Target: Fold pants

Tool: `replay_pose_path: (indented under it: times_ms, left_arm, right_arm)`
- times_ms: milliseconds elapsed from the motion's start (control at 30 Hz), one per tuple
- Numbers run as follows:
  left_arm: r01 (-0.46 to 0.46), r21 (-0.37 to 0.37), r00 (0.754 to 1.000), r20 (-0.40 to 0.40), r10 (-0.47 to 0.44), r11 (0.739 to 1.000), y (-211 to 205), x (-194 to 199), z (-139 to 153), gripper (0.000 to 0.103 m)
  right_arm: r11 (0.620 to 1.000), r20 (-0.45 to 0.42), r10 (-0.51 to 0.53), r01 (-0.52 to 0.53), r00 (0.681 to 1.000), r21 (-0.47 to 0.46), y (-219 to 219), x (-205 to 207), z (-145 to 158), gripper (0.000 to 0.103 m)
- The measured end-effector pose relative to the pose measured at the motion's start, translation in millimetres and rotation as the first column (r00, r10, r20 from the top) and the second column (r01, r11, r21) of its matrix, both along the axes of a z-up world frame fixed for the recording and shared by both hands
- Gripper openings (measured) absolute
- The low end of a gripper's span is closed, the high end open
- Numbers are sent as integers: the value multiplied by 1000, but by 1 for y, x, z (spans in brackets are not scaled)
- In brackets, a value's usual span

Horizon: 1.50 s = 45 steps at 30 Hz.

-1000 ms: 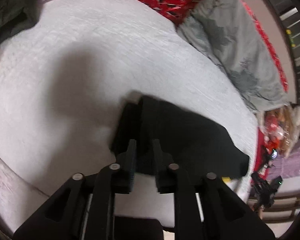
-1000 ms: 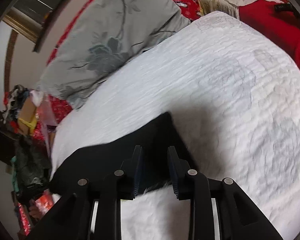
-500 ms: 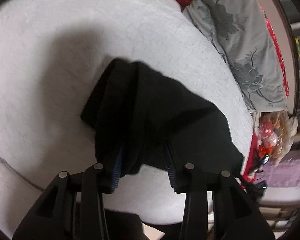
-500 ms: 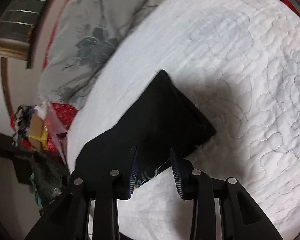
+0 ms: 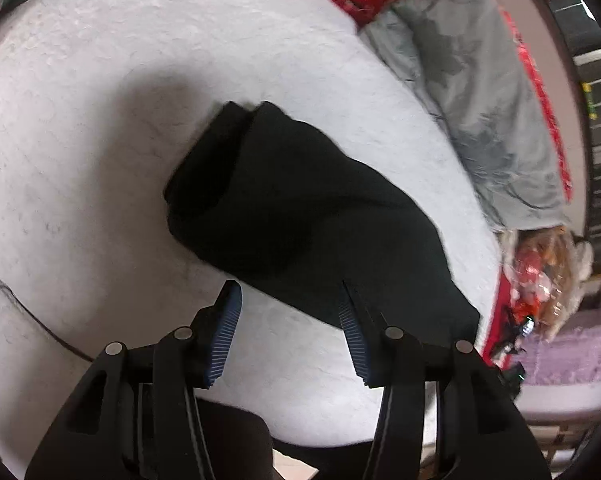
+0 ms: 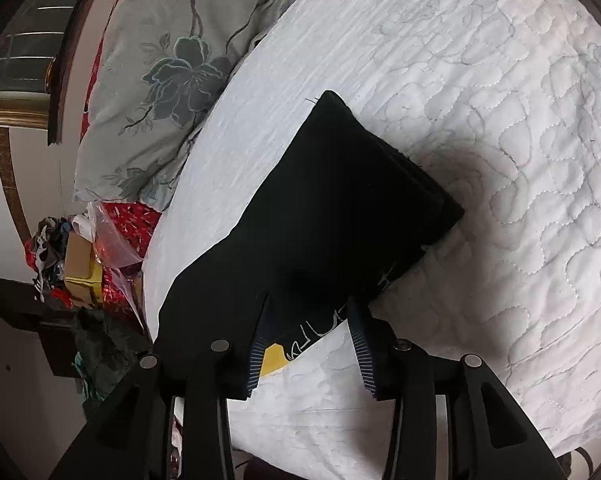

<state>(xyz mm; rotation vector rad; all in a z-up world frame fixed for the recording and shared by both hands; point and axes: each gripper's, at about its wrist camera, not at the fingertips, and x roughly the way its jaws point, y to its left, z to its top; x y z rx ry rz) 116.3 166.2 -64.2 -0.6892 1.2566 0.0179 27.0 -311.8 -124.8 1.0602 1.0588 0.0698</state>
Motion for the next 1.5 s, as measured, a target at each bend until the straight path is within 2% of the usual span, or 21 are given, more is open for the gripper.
replay_pose_path:
  times_ms: [67, 167, 200, 233, 267, 300, 367, 433, 500, 567, 600, 700, 767, 900, 967, 1033, 1100, 1267, 1333, 1400, 1500]
  left_arm:
    - [-14, 27, 999, -32, 15, 1000, 5, 7, -9, 48]
    - [-46, 17, 997, -54, 47, 999, 12, 16, -17, 47]
    - [-57, 30, 997, -55, 58, 998, 13, 19, -16, 40]
    - [-58, 38, 997, -54, 60, 998, 14, 21, -16, 32]
    - [-54, 43, 996, -63, 57, 998, 14, 22, -15, 18]
    - [-50, 30, 996, -72, 52, 998, 14, 21, -15, 16]
    - [-49, 13, 996, -71, 50, 999, 16, 14, -12, 10]
    - [-49, 20, 996, -70, 51, 999, 22, 5, -15, 10]
    - [-57, 22, 992, -116, 59, 998, 27, 4, -30, 10]
    - [-89, -23, 983, -162, 84, 996, 31, 1, -44, 10]
    - [-103, -41, 983, -157, 96, 994, 33, -1, -43, 10]
    - [-89, -5, 987, -133, 87, 996, 32, -4, -29, 10]
    - [-66, 59, 990, -122, 72, 996, 29, -2, -22, 10]
    - [-69, 65, 981, -179, 80, 995, 28, -1, -35, 10]
    - [-71, 66, 977, -194, 83, 995, 27, -2, -40, 10]
    - [-57, 28, 981, -185, 61, 998, 27, -7, -37, 10]
    - [-37, 37, 987, -154, 42, 999, 22, -19, -24, 10]
    - [68, 77, 997, -46, -65, 995, -31, -48, 13, 13]
    - [157, 75, 988, -20, -156, 985, -77, -48, 22, 14]
    - [246, 59, 969, -6, -246, 968, -131, -38, 23, 14]
    - [331, -19, 943, -26, -331, 944, -209, -22, 11, 14]
  right_arm:
    - [1000, -17, -9, 9, 1000, 10, -2, 1, -4, 45]
    - [1000, -19, -22, 23, 1000, 20, -1, 6, -6, 45]
    - [1000, -11, -22, 22, 1000, 8, 0, 8, -6, 45]
    - [1000, -2, -17, 17, 1000, -11, 1, 12, -4, 39]
    - [1000, 3, -11, 11, 1000, -20, 2, 14, -4, 30]
    - [1000, 17, 1, 0, 1000, -16, 2, 16, -2, 1]
    - [1000, 65, -2, 3, 998, -5, -2, 11, 8, 3]
    - [1000, 83, 15, -13, 996, -22, -4, 5, 12, 3]
    - [999, 47, 23, -21, 999, -43, -6, 2, 5, 3]
    - [999, 2, 22, -21, 1000, -29, -8, 0, -8, 3]
    - [1000, -3, 15, -16, 1000, -18, -8, -2, -12, 3]
    - [1000, 31, 13, -13, 999, 9, -7, -9, -7, 3]
    - [999, 57, 32, -32, 998, -5, -8, -10, 2, 3]
    - [998, -8, 63, -63, 998, -25, -8, -4, -8, 4]
    - [996, -40, 69, -71, 997, -57, -8, -3, -14, 9]
    - [997, -23, 64, -65, 998, -45, -9, -6, -12, 12]
    - [997, 1, 68, -68, 998, -37, -13, -13, -2, 19]
    - [994, 96, 65, -55, 993, -98, -45, -35, 37, 33]
    - [988, 114, 48, -30, 992, -153, -65, -37, 50, 38]
    - [985, 119, 41, -20, 992, -174, -77, -35, 56, 38]
    - [983, 129, 66, -42, 990, -180, -91, -25, 58, 38]
